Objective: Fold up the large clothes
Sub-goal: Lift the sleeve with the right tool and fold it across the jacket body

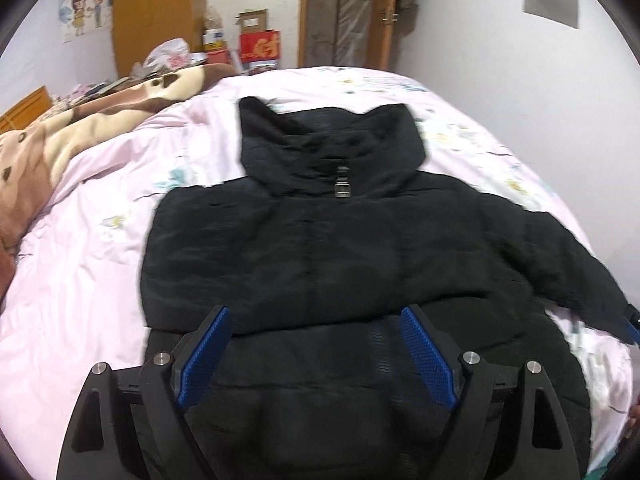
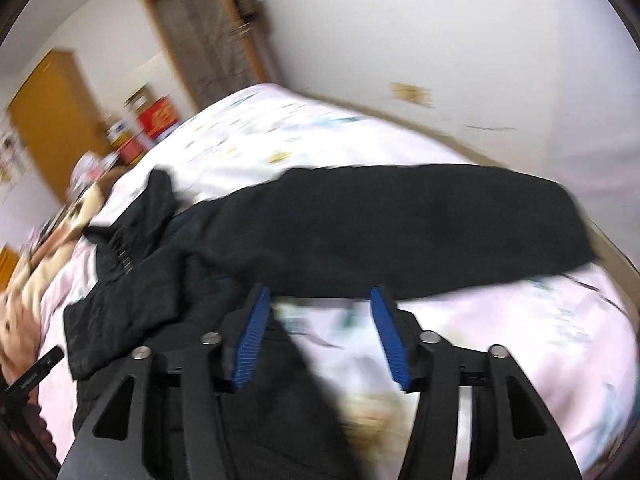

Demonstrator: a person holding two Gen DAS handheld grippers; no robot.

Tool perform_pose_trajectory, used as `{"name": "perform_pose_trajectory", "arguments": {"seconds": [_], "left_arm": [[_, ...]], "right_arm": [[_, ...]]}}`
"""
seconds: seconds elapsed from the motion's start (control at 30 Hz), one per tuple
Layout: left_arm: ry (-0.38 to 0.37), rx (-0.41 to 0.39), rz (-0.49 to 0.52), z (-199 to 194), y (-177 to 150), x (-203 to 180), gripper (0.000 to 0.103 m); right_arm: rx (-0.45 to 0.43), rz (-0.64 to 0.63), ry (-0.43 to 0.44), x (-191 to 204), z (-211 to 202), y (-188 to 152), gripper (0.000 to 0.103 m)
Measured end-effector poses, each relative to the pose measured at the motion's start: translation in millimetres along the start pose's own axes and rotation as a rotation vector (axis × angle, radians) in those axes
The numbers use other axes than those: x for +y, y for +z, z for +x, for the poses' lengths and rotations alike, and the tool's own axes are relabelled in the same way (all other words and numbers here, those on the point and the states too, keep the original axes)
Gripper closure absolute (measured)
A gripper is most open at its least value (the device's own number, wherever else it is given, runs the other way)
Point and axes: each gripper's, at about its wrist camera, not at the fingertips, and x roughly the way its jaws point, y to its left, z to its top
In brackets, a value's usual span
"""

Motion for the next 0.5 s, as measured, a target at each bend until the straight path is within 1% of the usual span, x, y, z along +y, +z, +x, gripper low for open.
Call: {"name": "perform_pose_trajectory", "arguments": {"seconds": [0.03,0.13,0.27,0.3,0.4,0.5], "left_arm": [[-0.018,-0.002,0.012,-1.8,-1.6,-8.3,0.017],[-0.037,0.0,0.055,-3.1,-3.1,-35.6,0.017],[-0.071,-0.004,0.059,-3.5,-4.2,-59.0,0.017],[-0.077,-0.001,0.057,-3.3,-4.7,-64.6,0.017],[-0.102,0.023,0.055,2.5,-7.3,-79.7,0.017],[-0.118,0.038,0.068,10.4,-8.1,-93.8,0.017]], "right_arm": [[-0.003,0.022,-0.011,-15.6,-2.8,0.9,0.039],[0.001,0.097,-0.021,-54.0,-5.3,3.4,0.039],[-0.012,0.185,-0.08,-100.0,-4.0,8.9,0.038],[-0.025,0.193,-0.085,-109.4,-3.5,10.2,0.038],[-0.023,0.238,-0.118,-134.2,1.2,9.2,0.038],[-0.01,0.283,-0.109,-151.3,9.5,10.5,0.038]]}}
